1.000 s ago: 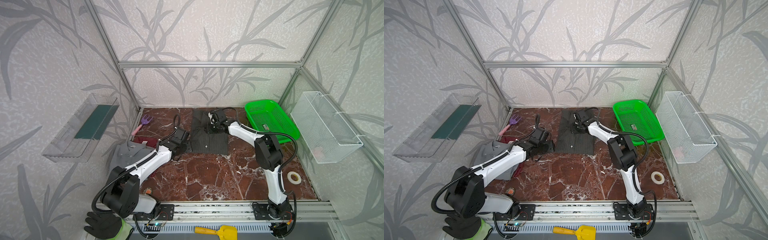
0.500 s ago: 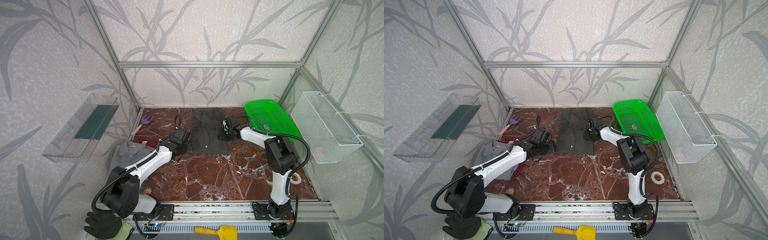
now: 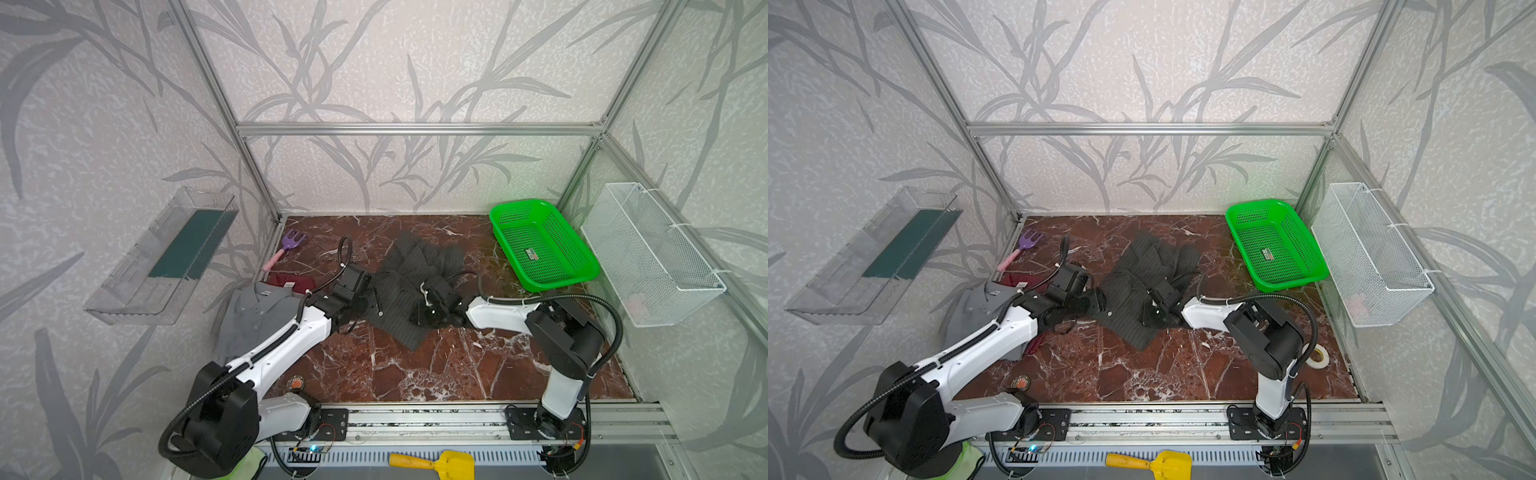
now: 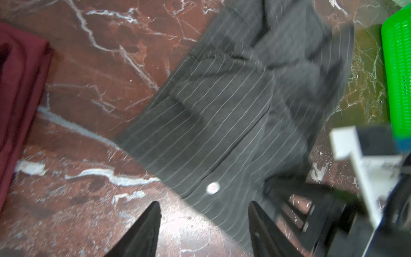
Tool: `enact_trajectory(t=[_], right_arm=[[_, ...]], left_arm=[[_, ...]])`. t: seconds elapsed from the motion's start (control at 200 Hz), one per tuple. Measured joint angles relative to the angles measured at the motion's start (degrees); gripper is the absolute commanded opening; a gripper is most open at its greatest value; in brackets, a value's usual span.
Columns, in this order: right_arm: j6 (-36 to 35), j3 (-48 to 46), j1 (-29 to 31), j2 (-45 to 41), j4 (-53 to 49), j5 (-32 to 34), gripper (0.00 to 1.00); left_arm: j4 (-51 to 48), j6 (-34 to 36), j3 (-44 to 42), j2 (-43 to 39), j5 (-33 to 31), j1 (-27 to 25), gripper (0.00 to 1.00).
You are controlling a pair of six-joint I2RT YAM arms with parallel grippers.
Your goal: Fold and stack the long sleeve shirts
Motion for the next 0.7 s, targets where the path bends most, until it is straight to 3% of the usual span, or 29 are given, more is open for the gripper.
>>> enact_trajectory(t=[0.15,0.24,0.265,0.31,0.495,0.7], right_arm=[[4.9,-0.8,8.4,-2.1,-1.3,-2.5,0.40],[4.9,-0.7,8.2,-6.8,-5.6,-1.4,0.44],[4.4,-0.5,7.7,-9.0,-7.3,-0.4,0.44],[3.2,0.5,7.0,-12.3,-9.8,1.3,0.45],[-4.0,7.3,3.9,-20.1,-14.9,6.1,0.46],[-12.9,10.4,-5.4,-16.0,-17.8,2.2,0.46]], left_arm=[[-1.6,-0.5,-3.3,-6.6,-0.8,0.0,0.85],[-3.3,-1.0,-4.8,-9.8,-1.2,0.0,0.89],[-3.8,-1.2,-5.1,-10.6,-1.2,0.0,0.96],[-4.4,-1.8,-5.9,-12.1,-1.2,0.0,0.99],[-5.6,-4.6,-11.4,-18.1,-0.6,-0.1,0.99],[-5.2,-8.2,-18.8,-19.5,1.6,-0.2,0.99]])
